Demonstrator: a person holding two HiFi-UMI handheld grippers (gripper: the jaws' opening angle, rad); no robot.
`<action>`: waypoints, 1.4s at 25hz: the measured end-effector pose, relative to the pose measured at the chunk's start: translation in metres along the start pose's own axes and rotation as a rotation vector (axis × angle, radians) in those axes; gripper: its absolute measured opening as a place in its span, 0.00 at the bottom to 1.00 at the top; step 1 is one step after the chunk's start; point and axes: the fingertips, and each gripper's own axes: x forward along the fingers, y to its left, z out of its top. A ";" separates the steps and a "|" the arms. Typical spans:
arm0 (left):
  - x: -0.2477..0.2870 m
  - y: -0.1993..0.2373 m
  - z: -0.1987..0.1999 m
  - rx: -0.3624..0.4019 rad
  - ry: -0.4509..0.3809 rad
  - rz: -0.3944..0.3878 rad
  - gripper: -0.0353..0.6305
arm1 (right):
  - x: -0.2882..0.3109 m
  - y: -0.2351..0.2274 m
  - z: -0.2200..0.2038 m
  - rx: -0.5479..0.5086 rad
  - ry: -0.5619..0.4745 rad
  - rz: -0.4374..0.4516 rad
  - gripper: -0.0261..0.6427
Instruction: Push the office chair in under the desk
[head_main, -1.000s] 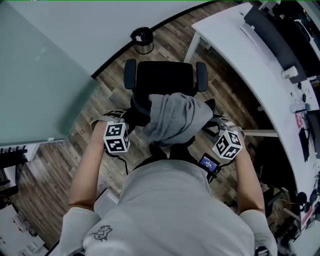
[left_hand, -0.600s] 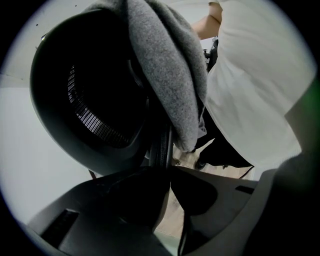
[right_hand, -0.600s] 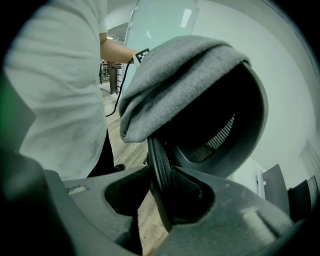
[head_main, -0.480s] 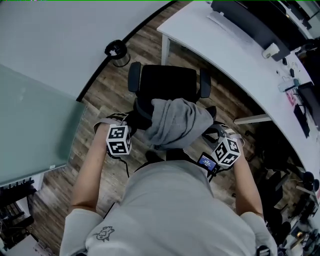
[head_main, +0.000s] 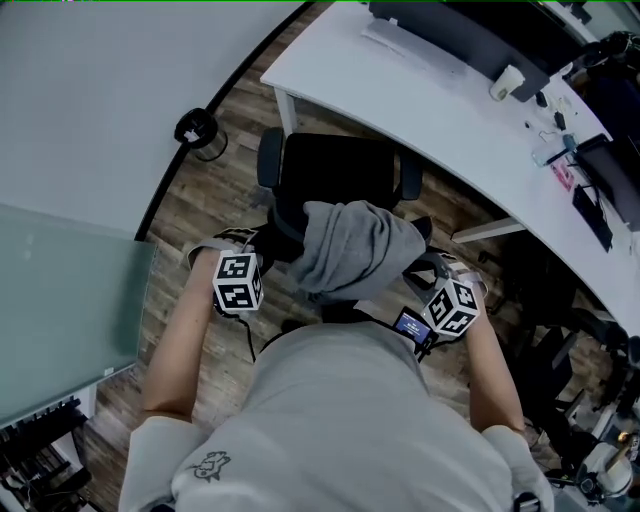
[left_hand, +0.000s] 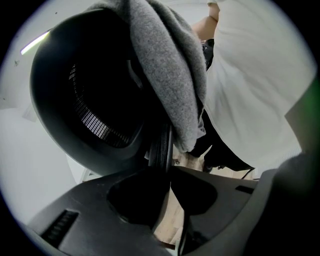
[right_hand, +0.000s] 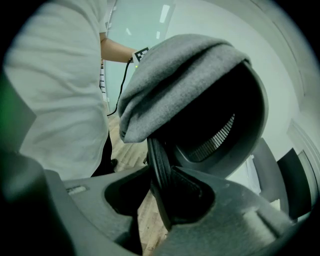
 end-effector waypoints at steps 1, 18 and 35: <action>0.005 0.009 0.007 0.010 -0.001 0.001 0.23 | -0.002 -0.007 -0.008 0.008 0.001 -0.008 0.22; 0.062 0.126 0.113 0.159 -0.036 -0.009 0.23 | -0.033 -0.097 -0.106 0.132 0.054 -0.129 0.23; 0.111 0.255 0.167 0.327 -0.096 -0.040 0.24 | -0.032 -0.181 -0.153 0.277 0.107 -0.206 0.23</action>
